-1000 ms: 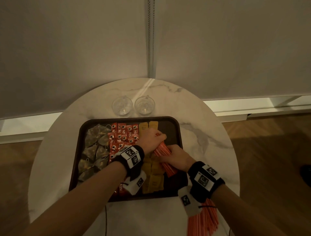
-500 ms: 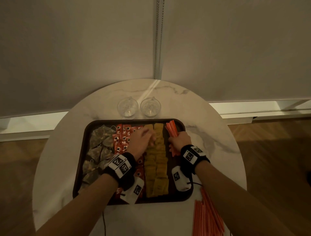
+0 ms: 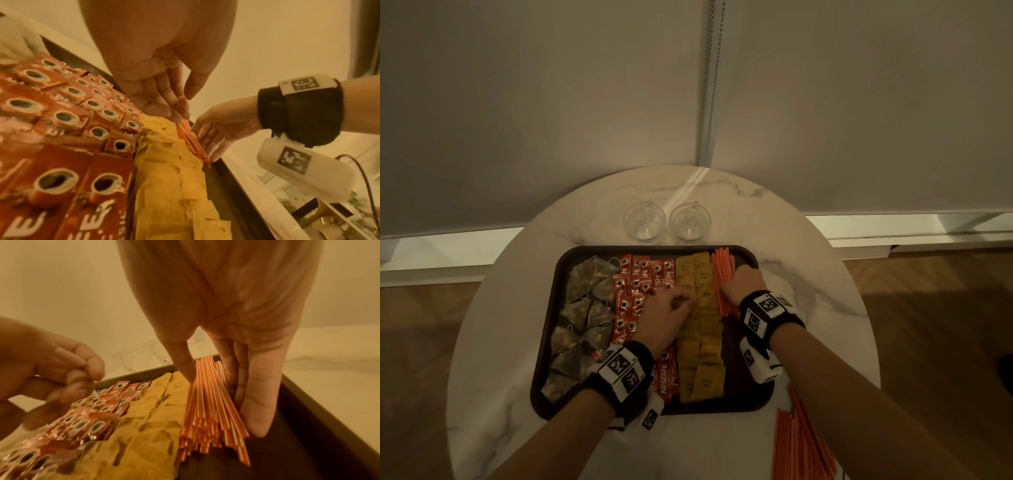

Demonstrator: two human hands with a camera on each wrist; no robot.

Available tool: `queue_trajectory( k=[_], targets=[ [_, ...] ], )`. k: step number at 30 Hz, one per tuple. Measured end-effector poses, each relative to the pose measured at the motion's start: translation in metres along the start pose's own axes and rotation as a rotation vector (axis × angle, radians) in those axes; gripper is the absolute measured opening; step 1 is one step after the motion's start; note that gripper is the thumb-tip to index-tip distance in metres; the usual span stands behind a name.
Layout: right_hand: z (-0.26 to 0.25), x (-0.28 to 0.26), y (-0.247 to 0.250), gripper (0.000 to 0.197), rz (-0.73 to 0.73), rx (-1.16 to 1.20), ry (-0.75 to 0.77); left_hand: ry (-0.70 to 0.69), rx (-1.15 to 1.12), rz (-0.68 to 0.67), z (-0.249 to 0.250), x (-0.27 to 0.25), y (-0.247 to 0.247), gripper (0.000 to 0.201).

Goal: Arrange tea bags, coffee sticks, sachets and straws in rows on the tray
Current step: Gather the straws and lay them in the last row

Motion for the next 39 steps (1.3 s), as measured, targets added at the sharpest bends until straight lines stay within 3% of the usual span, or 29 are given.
queue_trajectory(
  k=[3, 8, 11, 15, 20, 25, 28, 30, 32, 35, 37, 39],
  targets=[
    [0.008, -0.006, 0.000, 0.021, 0.006, -0.073, -0.025, 0.000, 0.219, -0.025, 0.005, 0.006, -0.006, 0.020],
    [0.029, -0.025, 0.005, 0.020, 0.066, -0.046, 0.047, -0.088, 0.838, -0.151, 0.036, 0.037, -0.042, 0.052],
    [0.052, -0.045, 0.014, 0.018, 0.122, 0.079, 0.125, -0.017, 1.097, -0.251, 0.031, 0.056, -0.058, 0.067],
    [0.104, -0.077, 0.018, 0.012, 0.174, 0.336, 0.156, 0.052, 1.262, -0.341, 0.015, 0.066, -0.072, 0.070],
    [0.189, -0.121, 0.012, 0.018, 0.251, 0.421, 0.076, 0.004, 1.177, -0.328, 0.019, 0.066, -0.081, 0.070],
    [0.260, -0.150, -0.017, 0.022, 0.238, 0.287, -0.098, -0.017, 1.139, -0.345, 0.031, 0.064, -0.088, 0.063],
    [0.268, -0.156, -0.044, 0.036, 0.126, 0.213, -0.111, -0.248, 0.921, -0.197, 0.073, 0.030, -0.100, 0.043],
    [0.265, -0.155, -0.057, 0.037, 0.077, 0.175, -0.088, -0.325, 0.726, -0.189, 0.085, -0.008, -0.120, 0.023],
    [0.262, -0.155, -0.061, 0.036, 0.068, 0.152, -0.081, -0.207, 0.672, -0.311, 0.066, -0.042, -0.157, 0.015],
    [0.265, -0.159, -0.066, 0.032, 0.066, 0.159, -0.090, 0.154, 0.756, -0.480, 0.011, -0.086, -0.213, 0.029],
    [0.266, -0.162, -0.071, 0.027, 0.061, 0.179, -0.084, 0.301, 0.778, -0.486, -0.012, -0.101, -0.233, 0.039],
    [0.263, -0.166, -0.076, 0.024, 0.053, 0.208, -0.061, 0.342, 0.739, -0.450, -0.015, -0.106, -0.245, 0.039]
  ],
)
Point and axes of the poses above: each hand's wrist, its own x-axis towards the middle knuckle, its own y-axis out of the back of the hand, z = x × y, the point moved 8 cm from there along x, towards the middle knuckle, and after that the axes turned 14 degrees about -z, right-handed, at the moved point
